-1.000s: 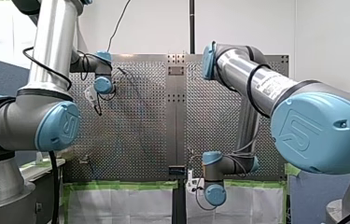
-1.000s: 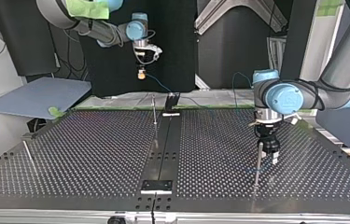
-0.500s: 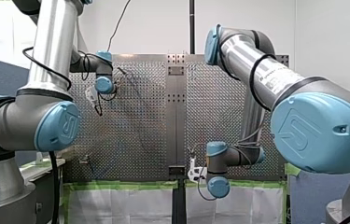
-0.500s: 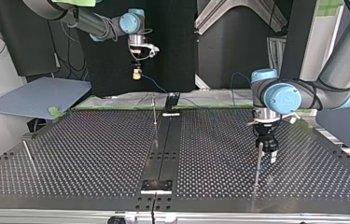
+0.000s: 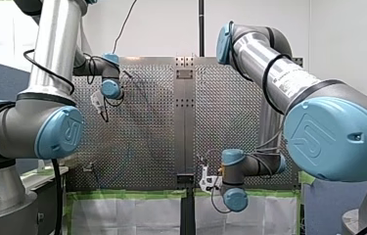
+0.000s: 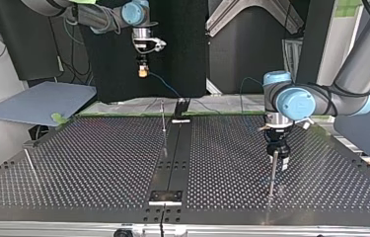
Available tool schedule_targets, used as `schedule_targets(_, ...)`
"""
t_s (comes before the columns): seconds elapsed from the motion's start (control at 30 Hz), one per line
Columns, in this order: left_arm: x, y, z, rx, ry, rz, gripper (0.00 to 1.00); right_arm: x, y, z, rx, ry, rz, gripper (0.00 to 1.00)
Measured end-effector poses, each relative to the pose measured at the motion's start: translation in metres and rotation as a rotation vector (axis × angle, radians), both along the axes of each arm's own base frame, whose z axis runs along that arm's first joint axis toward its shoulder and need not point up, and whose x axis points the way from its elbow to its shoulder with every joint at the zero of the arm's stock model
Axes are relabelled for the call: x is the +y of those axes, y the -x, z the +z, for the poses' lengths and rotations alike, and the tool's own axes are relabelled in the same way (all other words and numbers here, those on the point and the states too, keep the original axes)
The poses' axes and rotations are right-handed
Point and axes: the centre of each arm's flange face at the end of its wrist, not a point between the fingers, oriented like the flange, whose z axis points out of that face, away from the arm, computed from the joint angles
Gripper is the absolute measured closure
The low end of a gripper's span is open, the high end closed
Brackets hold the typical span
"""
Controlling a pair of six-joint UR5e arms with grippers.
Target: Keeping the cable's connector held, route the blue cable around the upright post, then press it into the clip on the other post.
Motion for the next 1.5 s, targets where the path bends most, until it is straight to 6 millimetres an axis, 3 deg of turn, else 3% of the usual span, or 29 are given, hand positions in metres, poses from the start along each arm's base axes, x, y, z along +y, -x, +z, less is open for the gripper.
schedule_targets(0.2,-0.004,0.003,-0.001,0.011,-0.012,0.008,0.13,0.008,0.013,-0.002,-0.019,-0.004,0.011,1.0)
schedule_targets(0.53,-0.006,0.011,-0.007,0.078,-0.041,0.037,0.1,0.003,0.019,-0.002,-0.033,0.017,0.023,1.0)
schedule_targets(1.33,-0.014,0.005,-0.006,0.043,0.149,-0.114,0.08,0.001,0.023,-0.005,-0.027,0.012,0.016,1.0)
schedule_targets(1.5,-0.015,0.005,-0.019,0.082,0.193,-0.113,0.02,0.001,0.023,-0.006,-0.026,0.011,0.018,1.0)
